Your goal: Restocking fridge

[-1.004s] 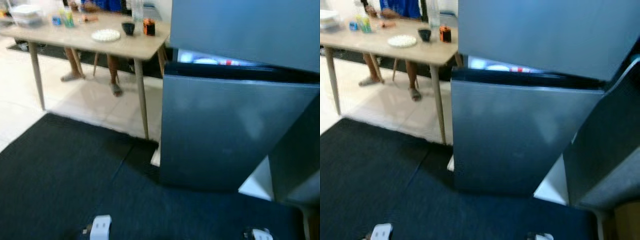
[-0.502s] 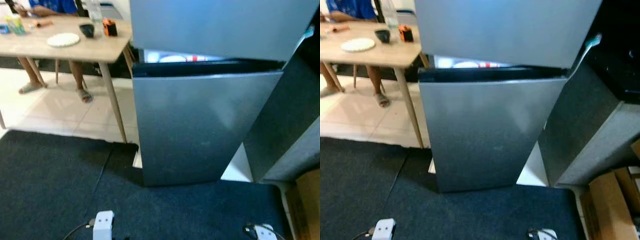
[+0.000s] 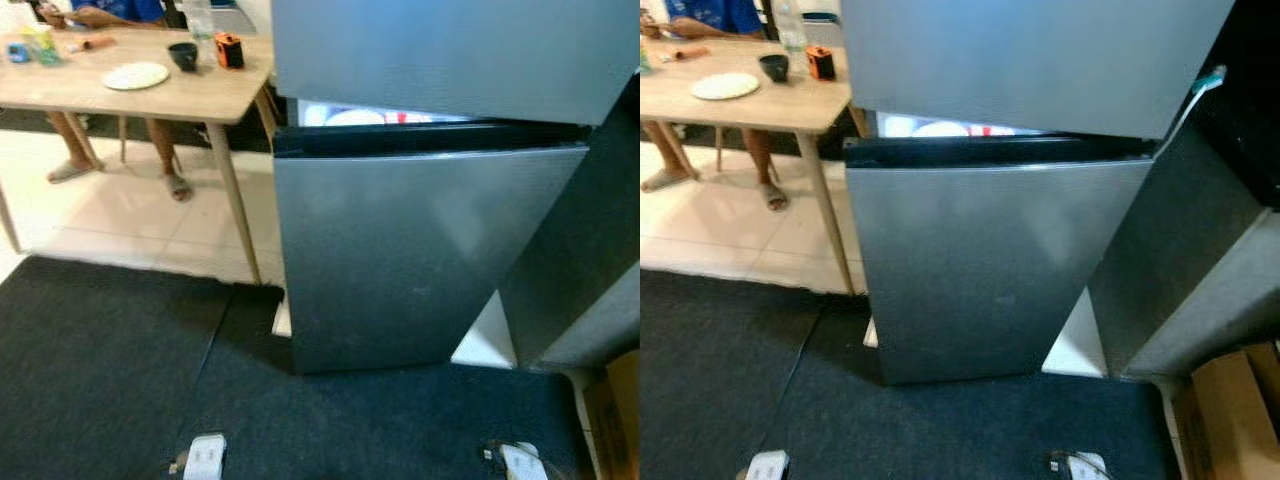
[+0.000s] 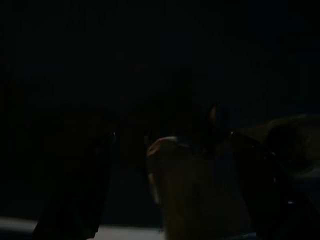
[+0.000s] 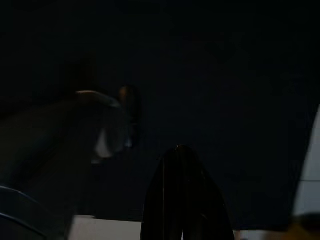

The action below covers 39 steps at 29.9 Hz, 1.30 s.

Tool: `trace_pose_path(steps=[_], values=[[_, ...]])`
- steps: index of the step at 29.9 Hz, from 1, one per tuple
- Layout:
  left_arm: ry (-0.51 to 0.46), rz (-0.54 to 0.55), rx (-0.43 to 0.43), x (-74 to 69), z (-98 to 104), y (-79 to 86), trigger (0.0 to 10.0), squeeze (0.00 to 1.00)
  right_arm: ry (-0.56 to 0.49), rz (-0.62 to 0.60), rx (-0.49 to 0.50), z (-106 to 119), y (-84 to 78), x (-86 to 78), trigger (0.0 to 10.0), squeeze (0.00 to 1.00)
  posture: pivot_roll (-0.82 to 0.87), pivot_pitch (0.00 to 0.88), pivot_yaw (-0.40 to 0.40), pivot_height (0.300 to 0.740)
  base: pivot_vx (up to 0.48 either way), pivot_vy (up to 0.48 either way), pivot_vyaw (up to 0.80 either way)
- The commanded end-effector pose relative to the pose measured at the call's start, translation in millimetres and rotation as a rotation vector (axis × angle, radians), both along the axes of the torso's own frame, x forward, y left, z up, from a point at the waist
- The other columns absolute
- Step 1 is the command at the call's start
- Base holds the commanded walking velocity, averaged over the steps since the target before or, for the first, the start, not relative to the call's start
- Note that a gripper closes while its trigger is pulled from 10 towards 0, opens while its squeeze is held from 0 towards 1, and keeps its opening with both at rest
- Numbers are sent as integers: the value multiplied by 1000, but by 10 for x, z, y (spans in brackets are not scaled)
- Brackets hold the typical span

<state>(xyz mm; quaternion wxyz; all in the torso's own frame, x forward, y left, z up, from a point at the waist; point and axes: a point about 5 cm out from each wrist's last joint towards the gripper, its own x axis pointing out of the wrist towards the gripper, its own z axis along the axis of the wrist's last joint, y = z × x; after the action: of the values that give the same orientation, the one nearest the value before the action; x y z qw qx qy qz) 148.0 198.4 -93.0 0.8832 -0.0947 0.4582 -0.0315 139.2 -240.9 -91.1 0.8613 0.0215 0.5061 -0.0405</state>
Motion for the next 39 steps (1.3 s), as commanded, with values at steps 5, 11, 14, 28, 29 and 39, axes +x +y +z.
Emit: trace_pose_path(steps=[5,11,14,28,29,39], values=[[45,-2,9,-135,-47,33,10000,0,-17,-6,17,0,62,42,10000,0,-79,79,-7,740,316,0,0],[43,-3,9,-125,-44,29,10000,0,-20,-6,16,3,60,47,10000,0,-80,79,-5,740,315,0,0],[43,-4,9,-126,-45,28,10000,0,-20,-6,15,3,60,46,10000,0,-80,79,-5,740,319,0,0],[43,-3,20,-117,-36,67,10000,0,-161,-49,106,98,65,221,10000,0,-79,70,-6,740,200,0,0],[42,-1,19,-118,-36,67,10000,0,-202,-63,133,133,64,282,10000,0,-79,70,-6,740,0,0,0],[48,-7,16,-133,-44,55,10000,0,-495,-41,268,502,119,867,10000,0,-82,69,-7,740,0,0,0]])
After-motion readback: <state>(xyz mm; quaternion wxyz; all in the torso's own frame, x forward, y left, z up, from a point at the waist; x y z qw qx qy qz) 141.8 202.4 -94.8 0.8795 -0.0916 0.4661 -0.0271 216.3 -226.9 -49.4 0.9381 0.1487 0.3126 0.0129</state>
